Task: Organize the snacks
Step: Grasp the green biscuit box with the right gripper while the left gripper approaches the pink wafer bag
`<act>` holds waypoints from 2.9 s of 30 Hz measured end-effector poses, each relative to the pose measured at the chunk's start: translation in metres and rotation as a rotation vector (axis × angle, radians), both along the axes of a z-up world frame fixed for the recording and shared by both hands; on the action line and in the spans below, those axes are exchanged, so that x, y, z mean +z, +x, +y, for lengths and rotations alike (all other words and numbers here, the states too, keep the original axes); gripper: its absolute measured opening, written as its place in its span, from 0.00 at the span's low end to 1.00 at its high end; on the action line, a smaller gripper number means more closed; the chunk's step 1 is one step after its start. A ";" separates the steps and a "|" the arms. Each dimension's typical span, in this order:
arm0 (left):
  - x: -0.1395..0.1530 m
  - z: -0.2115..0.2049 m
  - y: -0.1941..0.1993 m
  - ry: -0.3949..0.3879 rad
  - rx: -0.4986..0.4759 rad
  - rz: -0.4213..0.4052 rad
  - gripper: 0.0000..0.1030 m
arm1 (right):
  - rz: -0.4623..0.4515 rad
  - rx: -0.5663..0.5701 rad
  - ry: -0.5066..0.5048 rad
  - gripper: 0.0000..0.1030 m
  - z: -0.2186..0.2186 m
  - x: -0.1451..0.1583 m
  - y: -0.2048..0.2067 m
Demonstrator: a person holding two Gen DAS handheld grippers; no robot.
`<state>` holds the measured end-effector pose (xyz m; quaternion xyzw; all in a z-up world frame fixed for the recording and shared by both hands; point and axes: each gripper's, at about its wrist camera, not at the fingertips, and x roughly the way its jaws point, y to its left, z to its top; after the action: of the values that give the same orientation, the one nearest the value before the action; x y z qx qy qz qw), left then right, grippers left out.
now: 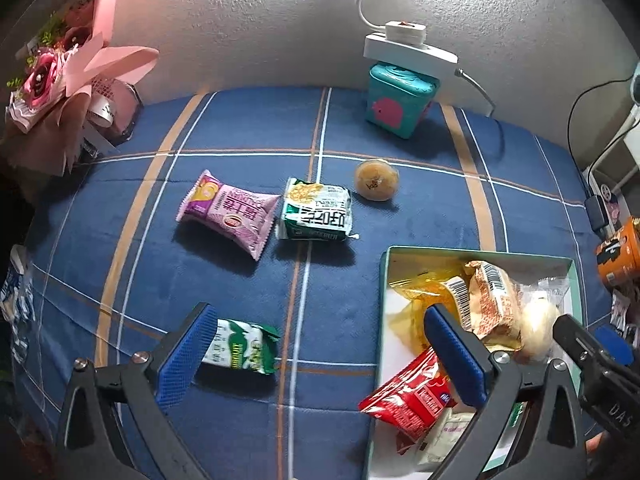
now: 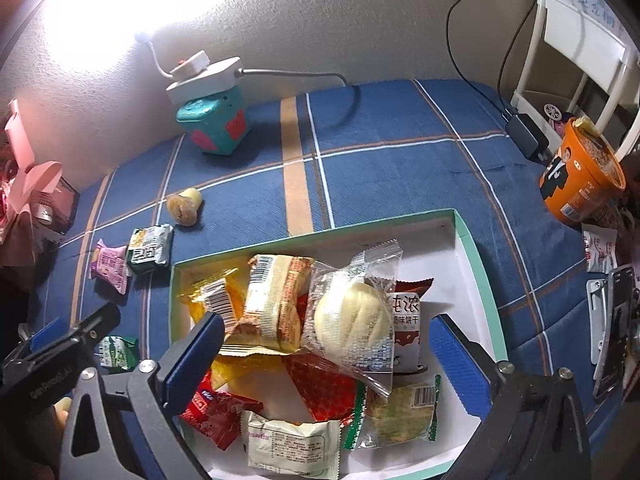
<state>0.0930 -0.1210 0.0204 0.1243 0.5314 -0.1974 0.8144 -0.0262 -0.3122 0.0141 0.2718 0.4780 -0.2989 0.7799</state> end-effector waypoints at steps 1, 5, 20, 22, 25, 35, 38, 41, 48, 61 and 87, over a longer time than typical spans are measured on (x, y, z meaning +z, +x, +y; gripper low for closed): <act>0.002 0.002 0.001 0.001 -0.005 -0.006 1.00 | -0.004 0.003 -0.002 1.00 0.002 0.002 0.001; 0.008 0.017 0.006 0.019 -0.018 -0.034 1.00 | -0.021 0.030 0.011 1.00 0.016 0.004 0.010; -0.010 0.119 0.049 0.148 0.191 -0.049 1.00 | -0.044 0.269 0.078 1.00 0.107 -0.002 0.074; -0.010 0.132 0.052 0.137 0.217 -0.045 1.00 | -0.044 0.293 0.085 1.00 0.117 -0.003 0.080; -0.007 0.146 0.054 0.121 0.248 -0.044 1.00 | -0.049 0.328 0.105 1.00 0.132 -0.007 0.091; -0.024 0.171 0.066 0.099 0.328 0.014 1.00 | -0.023 0.397 0.141 1.00 0.165 -0.029 0.119; -0.047 0.173 0.070 0.116 0.336 0.083 1.00 | -0.001 0.403 0.142 1.00 0.170 -0.038 0.126; -0.065 0.175 0.074 0.146 0.363 0.116 1.00 | 0.014 0.407 0.153 1.00 0.173 -0.048 0.131; -0.091 0.185 0.080 0.160 0.421 0.187 1.00 | 0.038 0.403 0.168 1.00 0.180 -0.066 0.142; -0.071 0.214 0.086 0.165 0.545 0.120 1.00 | 0.073 0.437 0.131 1.00 0.213 -0.089 0.171; -0.068 0.183 0.087 0.089 0.488 0.137 1.00 | 0.003 0.338 0.167 0.72 0.174 -0.080 0.160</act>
<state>0.1798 0.0620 -0.0476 0.0142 0.6078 0.0206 0.7937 0.1339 -0.1381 -0.0663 0.2508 0.5414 -0.1232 0.7930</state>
